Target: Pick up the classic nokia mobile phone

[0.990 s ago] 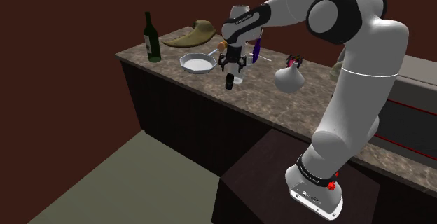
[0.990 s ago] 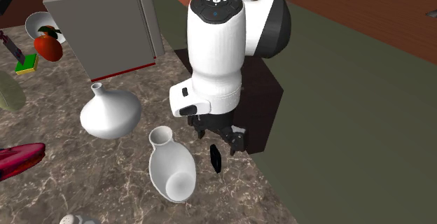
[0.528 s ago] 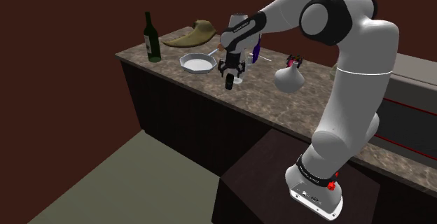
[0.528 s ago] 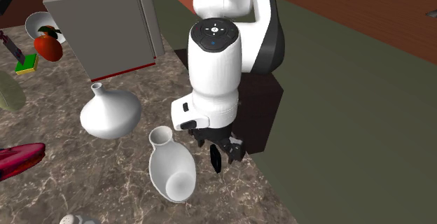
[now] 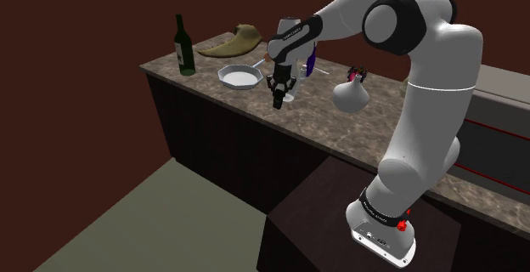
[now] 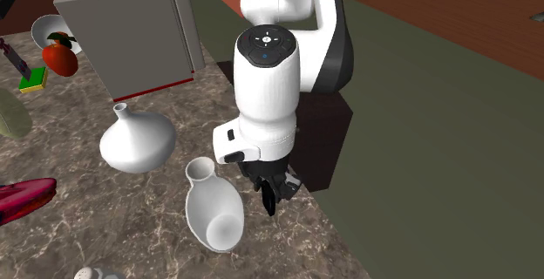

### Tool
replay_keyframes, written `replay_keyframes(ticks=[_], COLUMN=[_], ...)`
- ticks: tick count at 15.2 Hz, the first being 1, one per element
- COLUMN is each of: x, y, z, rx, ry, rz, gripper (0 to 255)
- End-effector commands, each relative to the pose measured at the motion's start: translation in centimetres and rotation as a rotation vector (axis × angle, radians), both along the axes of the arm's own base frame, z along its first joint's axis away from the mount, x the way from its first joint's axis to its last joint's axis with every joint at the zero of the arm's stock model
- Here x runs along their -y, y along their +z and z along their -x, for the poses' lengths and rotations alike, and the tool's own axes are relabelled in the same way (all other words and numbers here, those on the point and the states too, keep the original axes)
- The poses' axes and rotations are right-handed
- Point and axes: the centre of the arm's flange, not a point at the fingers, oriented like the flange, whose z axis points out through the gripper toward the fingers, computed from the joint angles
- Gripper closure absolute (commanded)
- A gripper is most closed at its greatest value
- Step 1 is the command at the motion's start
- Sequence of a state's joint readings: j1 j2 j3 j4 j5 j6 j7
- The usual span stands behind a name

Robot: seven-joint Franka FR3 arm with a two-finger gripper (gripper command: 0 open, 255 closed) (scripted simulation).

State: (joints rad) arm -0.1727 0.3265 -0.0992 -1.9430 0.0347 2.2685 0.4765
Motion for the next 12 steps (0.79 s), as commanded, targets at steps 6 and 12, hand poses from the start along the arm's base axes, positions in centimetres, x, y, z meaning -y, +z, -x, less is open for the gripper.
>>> replay_keyframes(ticks=[6,12], x=[0.0,0.0], y=[1.5,4.6], z=[0.0,0.0], rx=[-0.002,-0.002], ry=[0.0,0.0], rz=[0.0,0.0], gripper=[255,255])
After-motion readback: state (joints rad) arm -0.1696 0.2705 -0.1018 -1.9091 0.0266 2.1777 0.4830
